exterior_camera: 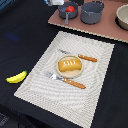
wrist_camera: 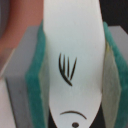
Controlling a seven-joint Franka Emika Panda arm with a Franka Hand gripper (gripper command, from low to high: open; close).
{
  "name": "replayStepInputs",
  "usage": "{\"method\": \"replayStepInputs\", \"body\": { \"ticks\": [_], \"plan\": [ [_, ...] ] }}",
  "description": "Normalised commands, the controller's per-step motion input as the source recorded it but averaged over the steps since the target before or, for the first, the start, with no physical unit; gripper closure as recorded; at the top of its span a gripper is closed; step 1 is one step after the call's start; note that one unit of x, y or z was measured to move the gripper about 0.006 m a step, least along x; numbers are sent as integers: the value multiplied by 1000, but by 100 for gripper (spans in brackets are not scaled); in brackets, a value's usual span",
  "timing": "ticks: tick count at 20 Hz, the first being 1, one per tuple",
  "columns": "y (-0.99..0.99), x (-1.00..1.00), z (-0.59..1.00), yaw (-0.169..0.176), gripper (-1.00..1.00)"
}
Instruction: Interact with the objects in diverse but meaningful ways.
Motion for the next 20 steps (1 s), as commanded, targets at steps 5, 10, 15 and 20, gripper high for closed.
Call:
{"method": "replayStepInputs", "body": {
  "ticks": [5, 10, 15, 20],
  "plan": [
    [755, 410, 18, 0, 100],
    [787, 353, 9, 0, 100],
    [740, 267, 0, 0, 100],
    [618, 197, -23, 0, 100]
  ]
}}
